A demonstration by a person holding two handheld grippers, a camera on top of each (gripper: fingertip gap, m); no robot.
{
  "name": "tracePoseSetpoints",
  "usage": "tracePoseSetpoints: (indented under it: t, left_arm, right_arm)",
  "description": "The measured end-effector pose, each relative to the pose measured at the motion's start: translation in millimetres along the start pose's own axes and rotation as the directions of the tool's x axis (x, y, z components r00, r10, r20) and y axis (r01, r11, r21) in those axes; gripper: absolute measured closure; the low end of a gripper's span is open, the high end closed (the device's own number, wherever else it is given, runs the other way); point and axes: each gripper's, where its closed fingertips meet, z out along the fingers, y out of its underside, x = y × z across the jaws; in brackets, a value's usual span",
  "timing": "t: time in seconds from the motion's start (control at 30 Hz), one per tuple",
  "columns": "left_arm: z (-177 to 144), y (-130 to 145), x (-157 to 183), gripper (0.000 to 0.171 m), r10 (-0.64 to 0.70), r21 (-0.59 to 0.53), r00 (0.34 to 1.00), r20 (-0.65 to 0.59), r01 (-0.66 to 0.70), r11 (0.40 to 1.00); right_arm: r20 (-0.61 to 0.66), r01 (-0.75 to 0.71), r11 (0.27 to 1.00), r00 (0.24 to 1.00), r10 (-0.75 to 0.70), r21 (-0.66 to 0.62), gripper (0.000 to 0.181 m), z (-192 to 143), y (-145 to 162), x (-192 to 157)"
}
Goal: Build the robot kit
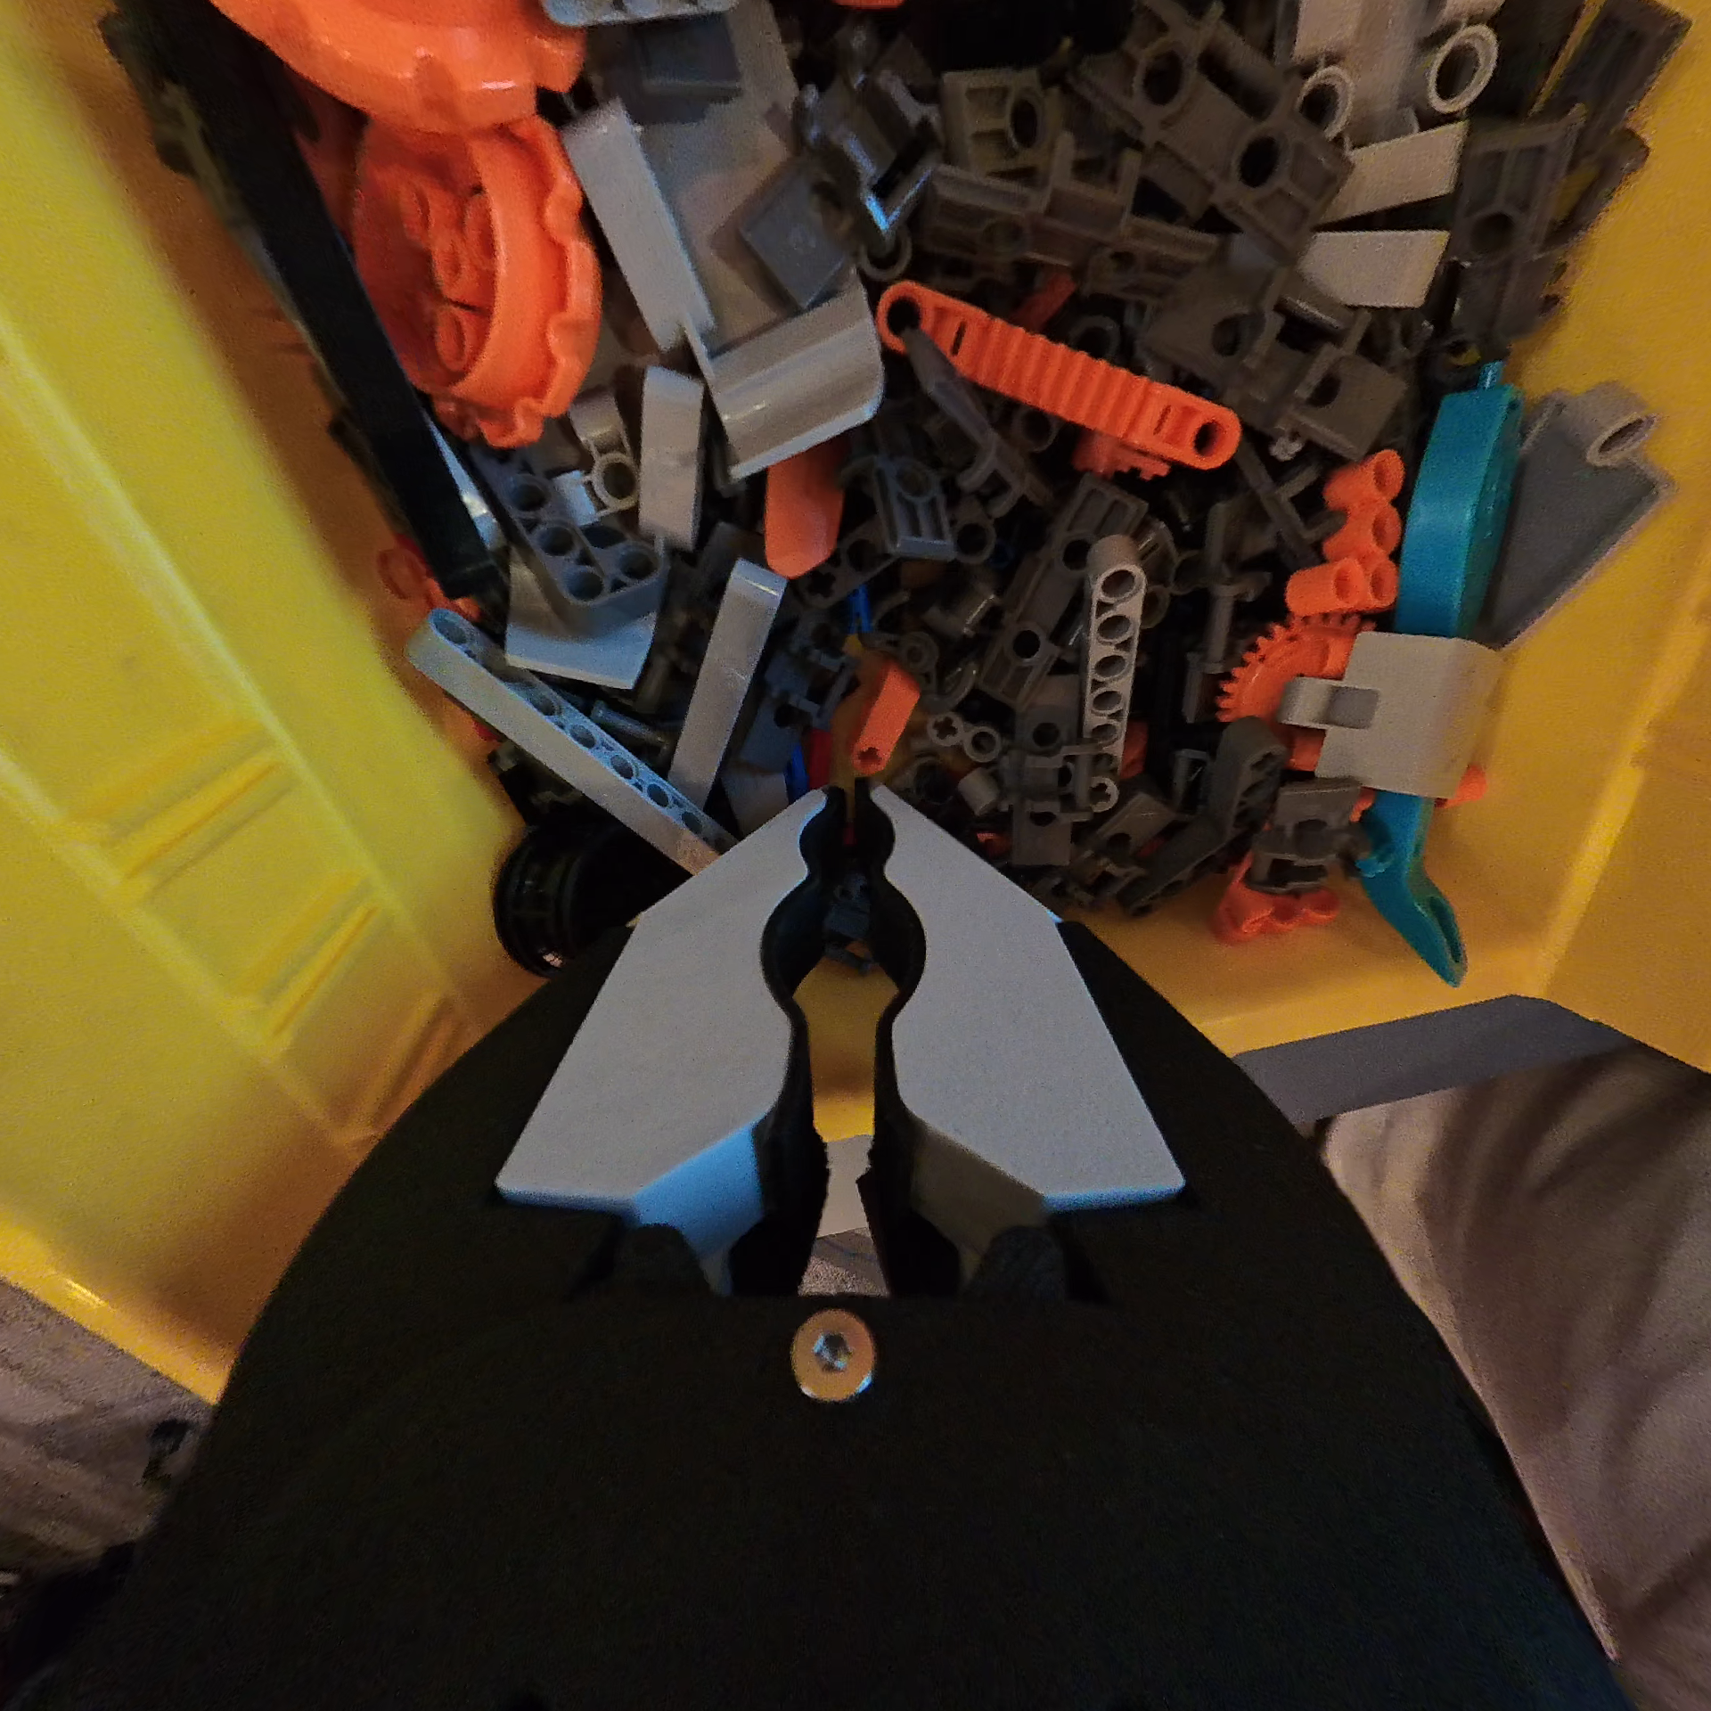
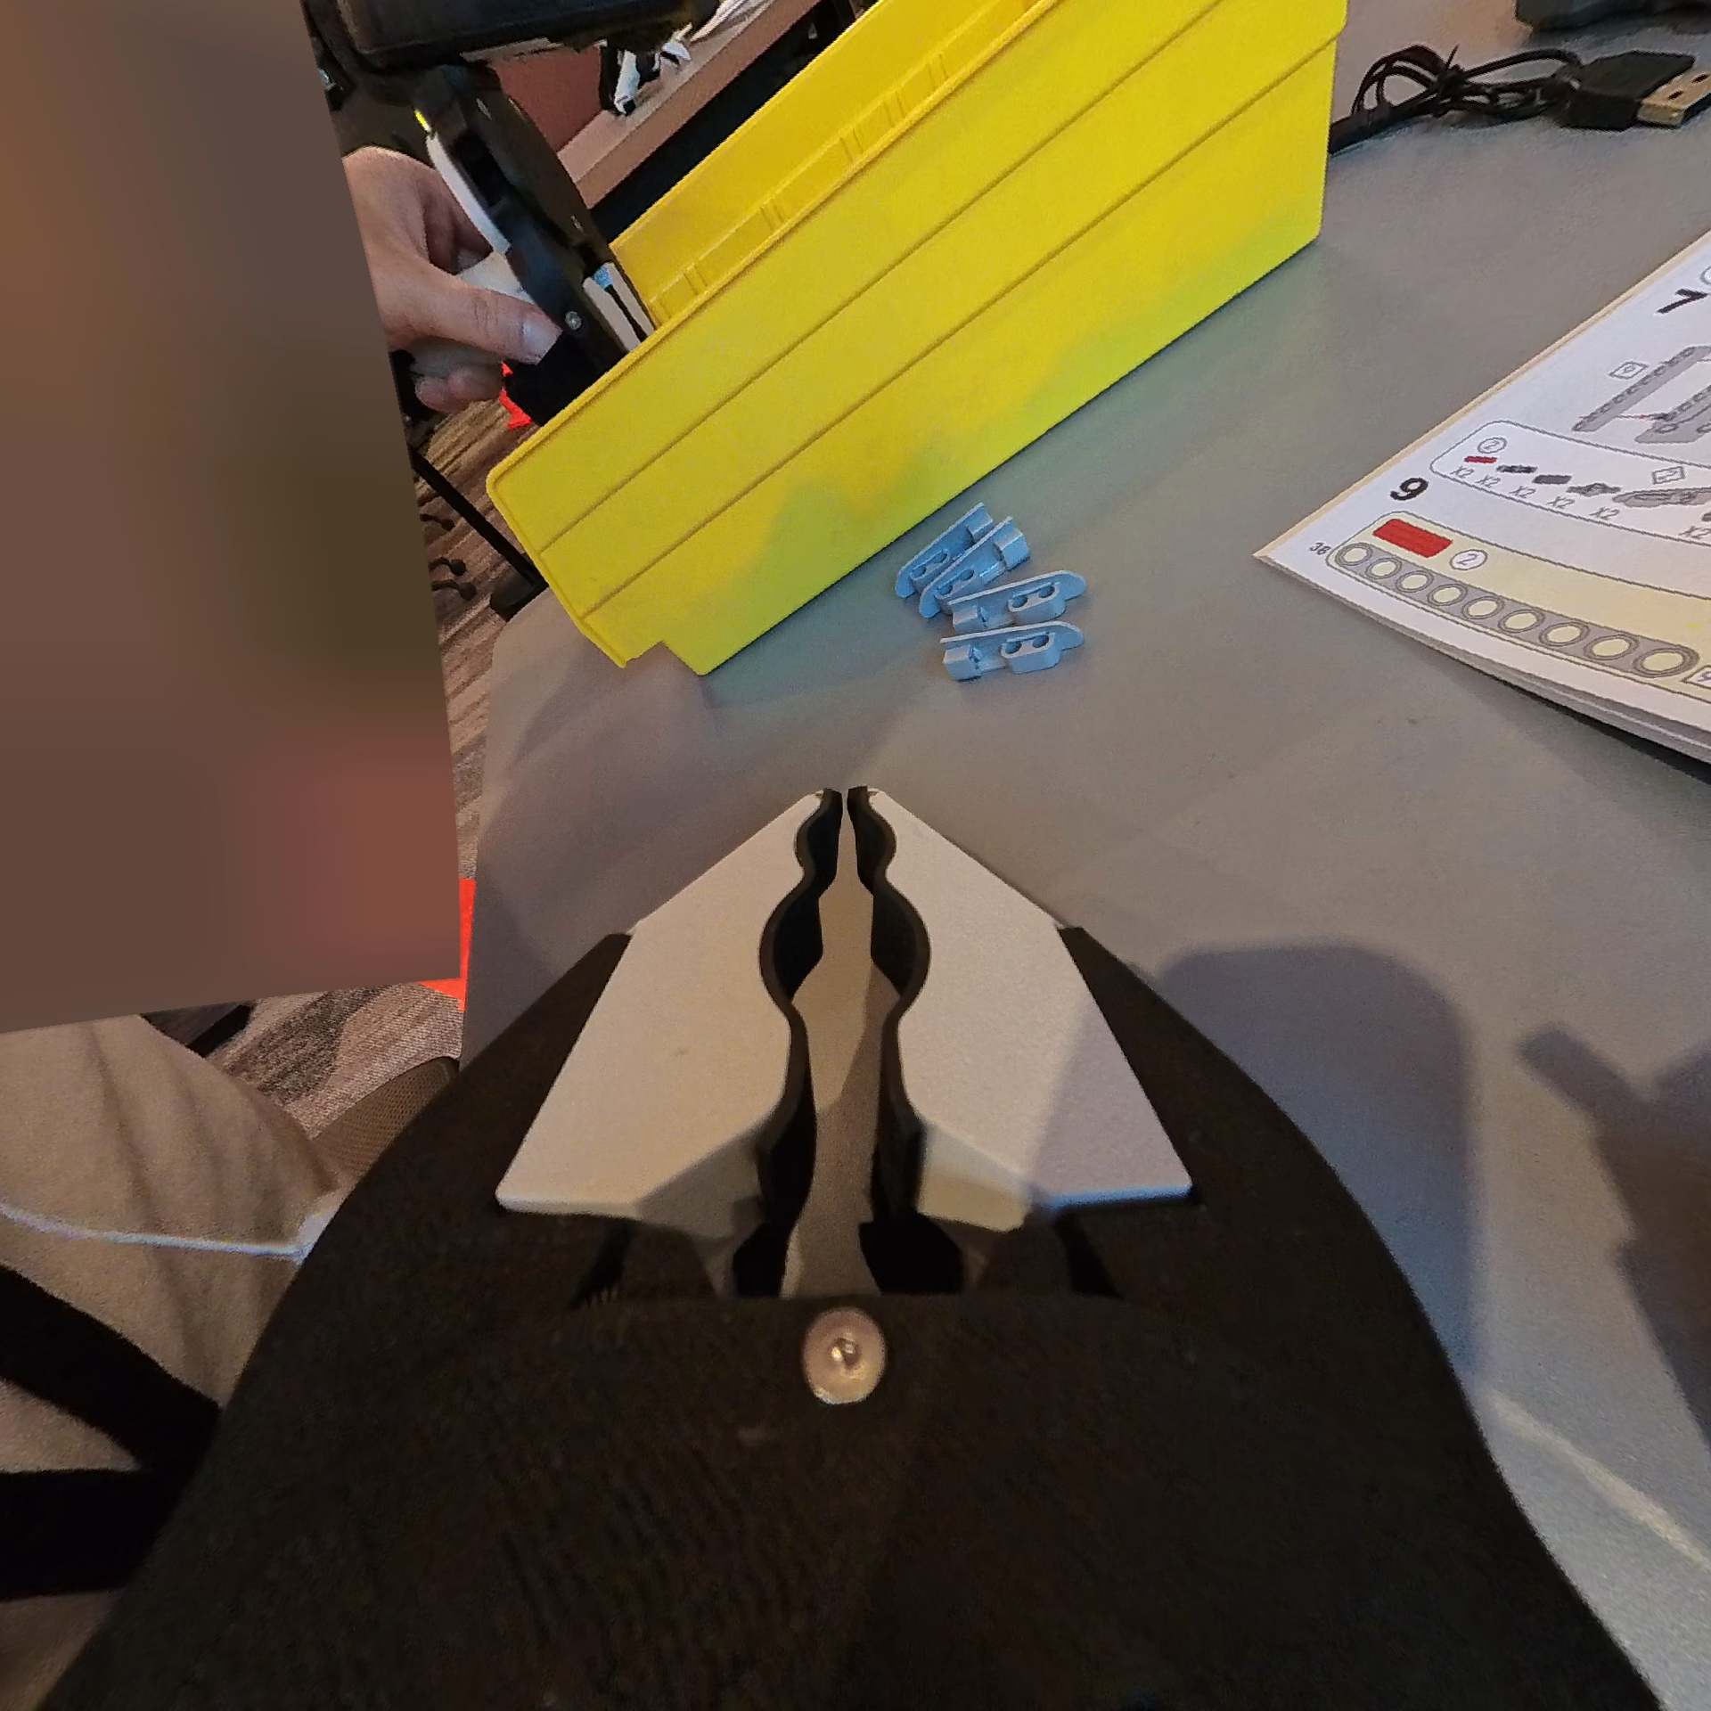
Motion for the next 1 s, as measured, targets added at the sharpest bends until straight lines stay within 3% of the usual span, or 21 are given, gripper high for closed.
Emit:
tracePoseSetpoints:
  t: [0.33,0.6,0.7,0.87,1.0]
  left_arm:
    - [2,2,-1,0.169,0.171,-0.026,0.98,0.1,-0.17,0.985]
    - [-5,-3,-2,0.171,0.384,0.042,0.883,0.272,-0.409,0.912]
    - [-6,-5,-1,0.171,0.389,0.044,0.873,0.293,-0.418,0.907]
    - [-3,-10,4,0.171,0.295,0.08,0.941,0.167,-0.312,0.947]
    - [-4,-8,-1,0.17,0.283,0.038,0.944,0.169,-0.294,0.955]
  right_arm:
    - [0.003,-0.008,1.0,1.0,0.008,0.0,0.18,0,0,0]
    - [0.01,-0.023,1.0,1.0,0.023,0.002,0.18,0,0,0]
    - [0.012,-0.026,1.0,1.0,0.026,0.003,0.18,0,0,0]
    - [0.015,-0.028,1.0,1.0,0.028,0.001,0.18,0,1,0]
    - [0.018,-0.039,0.999,0.999,0.039,0.001,0.179,0,1,0]
